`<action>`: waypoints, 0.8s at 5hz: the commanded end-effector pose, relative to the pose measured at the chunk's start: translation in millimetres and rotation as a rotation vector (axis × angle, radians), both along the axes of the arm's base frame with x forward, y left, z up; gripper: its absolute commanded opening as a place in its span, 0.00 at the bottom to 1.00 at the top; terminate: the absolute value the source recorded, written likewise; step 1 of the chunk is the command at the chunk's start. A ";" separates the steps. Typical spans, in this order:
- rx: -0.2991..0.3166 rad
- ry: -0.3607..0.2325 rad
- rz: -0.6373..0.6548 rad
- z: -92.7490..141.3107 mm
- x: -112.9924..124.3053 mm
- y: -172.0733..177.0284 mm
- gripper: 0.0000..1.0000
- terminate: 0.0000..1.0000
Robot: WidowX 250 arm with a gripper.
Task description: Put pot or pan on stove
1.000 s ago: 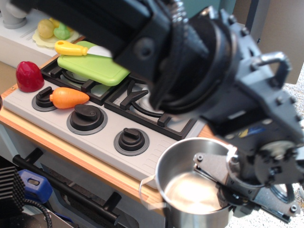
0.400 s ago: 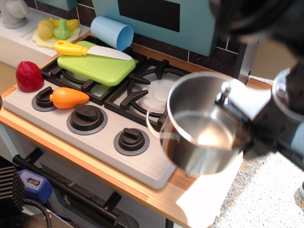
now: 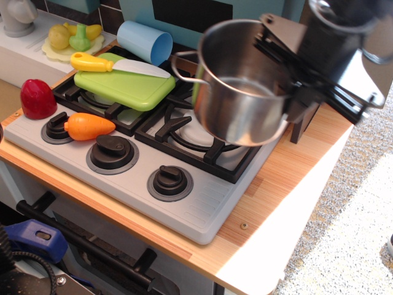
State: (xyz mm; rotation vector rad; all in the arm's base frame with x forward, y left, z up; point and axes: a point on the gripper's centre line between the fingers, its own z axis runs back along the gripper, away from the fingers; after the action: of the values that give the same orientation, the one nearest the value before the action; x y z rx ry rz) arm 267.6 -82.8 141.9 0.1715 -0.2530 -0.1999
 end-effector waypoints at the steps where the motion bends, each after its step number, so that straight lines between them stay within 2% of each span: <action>1: -0.075 -0.050 -0.048 13.3 3.3 14.4 0.00 0.00; 2: -0.074 -0.076 -0.089 12.1 15.2 26.5 0.00 0.00; 3: -0.098 -0.110 -0.130 8.1 29.0 41.3 0.00 0.00; 4: -0.162 -0.127 -0.168 -6.7 34.8 58.6 0.00 0.00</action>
State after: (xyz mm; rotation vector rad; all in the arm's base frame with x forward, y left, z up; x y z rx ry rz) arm 302.2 -20.1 115.3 -0.0412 -0.3801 -0.3410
